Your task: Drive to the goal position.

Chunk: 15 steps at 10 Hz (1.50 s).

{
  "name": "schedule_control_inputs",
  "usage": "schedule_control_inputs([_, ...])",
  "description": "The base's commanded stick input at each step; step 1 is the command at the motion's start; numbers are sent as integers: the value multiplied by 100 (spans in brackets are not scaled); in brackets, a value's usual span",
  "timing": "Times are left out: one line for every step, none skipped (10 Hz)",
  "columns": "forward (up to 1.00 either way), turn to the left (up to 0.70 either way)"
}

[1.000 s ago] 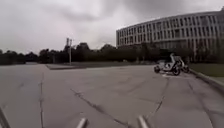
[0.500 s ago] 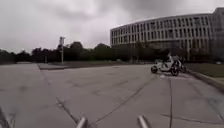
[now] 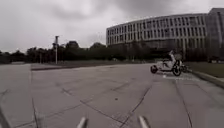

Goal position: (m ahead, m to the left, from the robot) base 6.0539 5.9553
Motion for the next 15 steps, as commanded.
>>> schedule_control_inputs([100, -19])
schedule_control_inputs([100, -27])
schedule_control_inputs([100, -24])
schedule_control_inputs([100, -26])
schedule_control_inputs([100, -3])
schedule_control_inputs([100, -17])
schedule_control_inputs([100, -30])
schedule_control_inputs([100, -11])
schedule_control_inputs([100, -29])
schedule_control_inputs([100, -33])
schedule_control_inputs([100, -10])
schedule_control_inputs([100, -16])
schedule_control_inputs([100, -31])
schedule_control_inputs([100, -16])
schedule_control_inputs([100, -2])
